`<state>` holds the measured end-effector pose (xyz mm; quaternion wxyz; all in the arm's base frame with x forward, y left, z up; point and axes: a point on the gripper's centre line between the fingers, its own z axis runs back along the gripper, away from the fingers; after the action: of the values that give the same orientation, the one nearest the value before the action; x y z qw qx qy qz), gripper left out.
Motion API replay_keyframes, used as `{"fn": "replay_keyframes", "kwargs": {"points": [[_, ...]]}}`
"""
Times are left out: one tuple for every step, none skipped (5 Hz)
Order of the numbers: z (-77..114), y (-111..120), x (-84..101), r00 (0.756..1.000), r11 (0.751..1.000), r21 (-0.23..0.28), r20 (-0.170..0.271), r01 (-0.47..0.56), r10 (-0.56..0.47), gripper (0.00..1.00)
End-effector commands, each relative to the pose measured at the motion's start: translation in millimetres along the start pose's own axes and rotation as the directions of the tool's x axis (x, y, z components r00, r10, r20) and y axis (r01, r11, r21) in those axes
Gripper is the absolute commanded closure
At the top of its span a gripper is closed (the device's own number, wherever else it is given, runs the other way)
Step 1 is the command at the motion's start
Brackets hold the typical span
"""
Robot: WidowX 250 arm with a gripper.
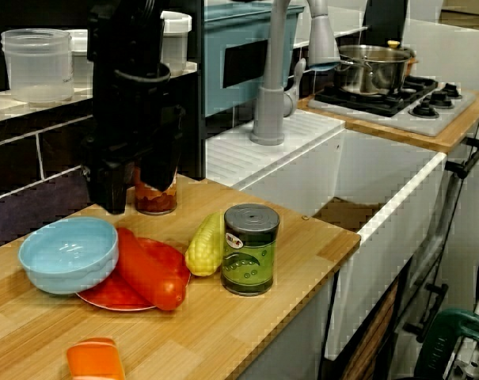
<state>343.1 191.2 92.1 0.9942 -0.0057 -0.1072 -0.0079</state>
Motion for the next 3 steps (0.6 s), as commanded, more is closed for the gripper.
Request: {"fn": "replay_keyframes", "kwargs": {"points": [[38.5, 8.3, 1.3, 0.994, 0.997, 0.056, 0.091, 0.050, -0.055, 0.00], [41.6, 11.4, -8.4, 0.991, 0.993, 0.063, 0.088, 0.096, -0.101, 0.00], [47.8, 11.5, -17.4, 0.986, 0.988, 0.069, 0.080, 0.140, -0.145, 0.00]]}}
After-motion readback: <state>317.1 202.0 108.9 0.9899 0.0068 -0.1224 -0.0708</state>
